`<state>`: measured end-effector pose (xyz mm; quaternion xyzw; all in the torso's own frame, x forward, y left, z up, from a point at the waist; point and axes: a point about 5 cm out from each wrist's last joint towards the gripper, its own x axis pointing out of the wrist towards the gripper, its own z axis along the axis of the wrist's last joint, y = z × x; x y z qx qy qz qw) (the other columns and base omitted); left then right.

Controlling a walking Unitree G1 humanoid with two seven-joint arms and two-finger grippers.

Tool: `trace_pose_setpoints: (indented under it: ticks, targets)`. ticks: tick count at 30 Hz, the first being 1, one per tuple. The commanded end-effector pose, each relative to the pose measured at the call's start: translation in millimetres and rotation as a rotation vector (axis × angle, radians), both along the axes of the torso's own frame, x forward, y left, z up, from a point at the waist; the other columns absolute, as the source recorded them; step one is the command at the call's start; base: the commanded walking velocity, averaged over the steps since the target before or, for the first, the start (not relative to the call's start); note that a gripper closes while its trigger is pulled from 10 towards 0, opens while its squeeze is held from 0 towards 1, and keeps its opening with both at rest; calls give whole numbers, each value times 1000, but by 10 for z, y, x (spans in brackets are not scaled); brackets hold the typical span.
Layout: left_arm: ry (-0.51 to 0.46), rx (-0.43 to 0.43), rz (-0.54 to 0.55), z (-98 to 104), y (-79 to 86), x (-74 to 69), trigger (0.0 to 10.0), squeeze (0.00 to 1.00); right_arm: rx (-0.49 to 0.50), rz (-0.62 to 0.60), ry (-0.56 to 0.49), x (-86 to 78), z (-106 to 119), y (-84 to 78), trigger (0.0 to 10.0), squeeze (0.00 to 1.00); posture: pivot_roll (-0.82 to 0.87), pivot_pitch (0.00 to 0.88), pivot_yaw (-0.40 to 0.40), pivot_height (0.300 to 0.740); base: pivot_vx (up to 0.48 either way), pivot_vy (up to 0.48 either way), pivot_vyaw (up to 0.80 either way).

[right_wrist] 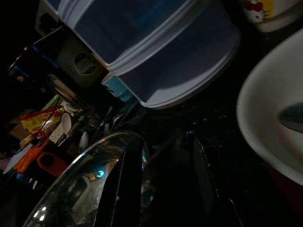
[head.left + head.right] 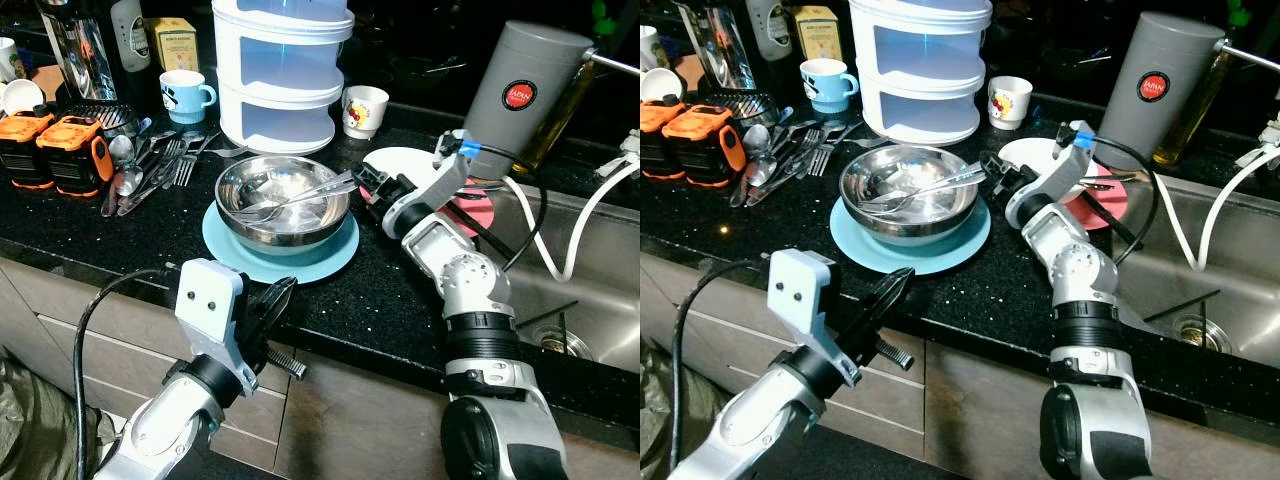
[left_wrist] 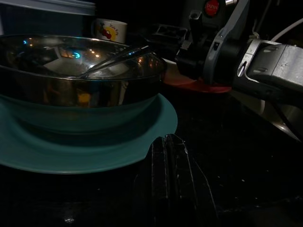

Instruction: Kitchen organization

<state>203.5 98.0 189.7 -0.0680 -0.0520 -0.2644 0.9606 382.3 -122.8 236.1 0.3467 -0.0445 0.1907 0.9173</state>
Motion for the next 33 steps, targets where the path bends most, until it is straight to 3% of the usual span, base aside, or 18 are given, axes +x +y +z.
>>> trace_pose_setpoints:
  ticks: [1,8,9,10,23,31,32,33]
  targets:
    - [5,-4,2,-11,-11,-17,10000,0,2,5,-15,15,37,28,10000,0,189,0,-99,740,0,0,0]
    - [3,-6,13,-7,2,-19,10000,0,15,2,-30,40,71,32,10000,0,186,0,-100,740,0,0,0]
    - [3,-5,16,-8,8,-19,10000,0,18,3,-34,41,76,33,8039,0,185,0,-99,740,0,0,0]
    - [3,-5,21,-6,18,-19,10000,0,23,6,-39,39,84,35,0,0,185,0,-100,740,0,0,0]
    - [-10,13,68,14,133,4,10000,0,66,23,-84,34,149,16,0,0,192,0,-100,740,0,0,0]
    - [-13,17,70,16,140,11,10000,0,140,32,-123,21,229,-7,0,0,194,0,-99,740,0,0,0]
    - [-18,19,72,24,149,25,10000,0,208,23,-162,12,340,-54,0,0,196,0,-99,740,0,0,0]
    - [-18,19,72,24,149,25,10000,0,208,23,-162,12,340,-54,0,0,196,0,-99,740,0,0,0]
